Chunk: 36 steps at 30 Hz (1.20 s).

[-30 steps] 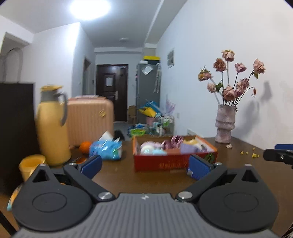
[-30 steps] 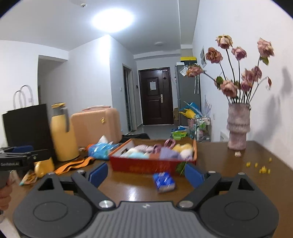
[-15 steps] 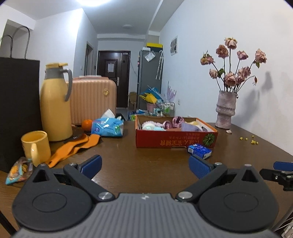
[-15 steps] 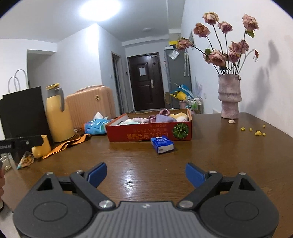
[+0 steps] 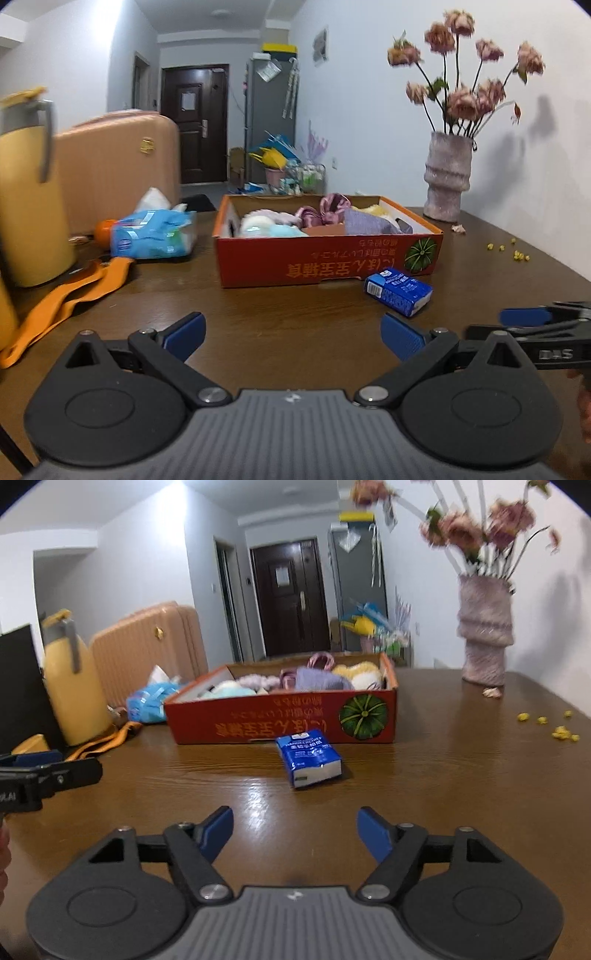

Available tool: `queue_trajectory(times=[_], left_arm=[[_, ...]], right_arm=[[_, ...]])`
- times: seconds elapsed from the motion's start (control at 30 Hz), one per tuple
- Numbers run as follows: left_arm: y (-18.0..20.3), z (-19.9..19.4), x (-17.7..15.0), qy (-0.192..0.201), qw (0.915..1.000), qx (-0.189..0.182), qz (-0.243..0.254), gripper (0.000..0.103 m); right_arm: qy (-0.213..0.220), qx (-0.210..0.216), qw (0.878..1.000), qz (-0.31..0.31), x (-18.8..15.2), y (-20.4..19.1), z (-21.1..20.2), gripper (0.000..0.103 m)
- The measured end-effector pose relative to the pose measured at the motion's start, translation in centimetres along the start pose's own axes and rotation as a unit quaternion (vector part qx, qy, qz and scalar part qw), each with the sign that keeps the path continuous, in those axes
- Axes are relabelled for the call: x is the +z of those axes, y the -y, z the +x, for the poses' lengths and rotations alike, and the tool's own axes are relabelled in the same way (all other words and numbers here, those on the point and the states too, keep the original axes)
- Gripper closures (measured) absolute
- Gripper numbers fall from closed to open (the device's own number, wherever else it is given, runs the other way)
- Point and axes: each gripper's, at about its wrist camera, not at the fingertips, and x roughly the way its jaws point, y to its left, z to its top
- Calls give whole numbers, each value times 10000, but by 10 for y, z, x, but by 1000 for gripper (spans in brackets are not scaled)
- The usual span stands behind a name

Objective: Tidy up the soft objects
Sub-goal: 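Move both tools to the small blue carton and close them on it, then lift the blue carton with both tools and lower it into the box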

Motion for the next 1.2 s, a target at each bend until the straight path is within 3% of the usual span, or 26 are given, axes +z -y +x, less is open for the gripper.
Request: queue_trajectory(times=[0.2, 0.27, 0.33, 0.5, 0.6, 0.67, 0.73, 0.9, 0.97, 1.07, 1.2], left_arm=[[8, 62, 19, -228, 9996, -132, -55, 0], [11, 75, 22, -266, 9995, -160, -13, 0], [13, 86, 24, -284, 9994, -189, 39, 0], [25, 112, 31, -339, 9984, -447, 92, 4], [34, 132, 32, -549, 9939, -943, -181, 21], [43, 148, 32, -802, 9902, -1097, -306, 42], [53, 164, 33, -992, 9872, -1194, -363, 51], [59, 188, 38, -1155, 9824, -1260, -751, 60], [59, 191, 37, -1195, 9794, -1385, -854, 71], [59, 191, 33, -1115, 9763, -1593, -949, 84], [62, 187, 36, -1125, 9777, -1476, -985, 85]], right_arm=[[-310, 150, 9994, 35, 28, 6, 77, 37], [-366, 17, 9992, -147, 34, 5, 95, 47], [-341, -232, 9989, -217, 39, 12, 101, 52], [-88, -421, 9987, 279, 42, 50, 93, 51], [69, -136, 9967, 792, 41, 66, 87, 53], [28, 73, 9945, 1045, 40, 72, 92, 56], [-47, 97, 9942, 1068, 43, 74, 101, 61], [106, 176, 9902, 1379, 47, 84, 111, 68], [30, 276, 9872, 1567, 44, 89, 116, 79], [-15, 385, 9855, 1655, 39, 91, 120, 82], [74, 387, 9862, 1611, 36, 88, 117, 86]])
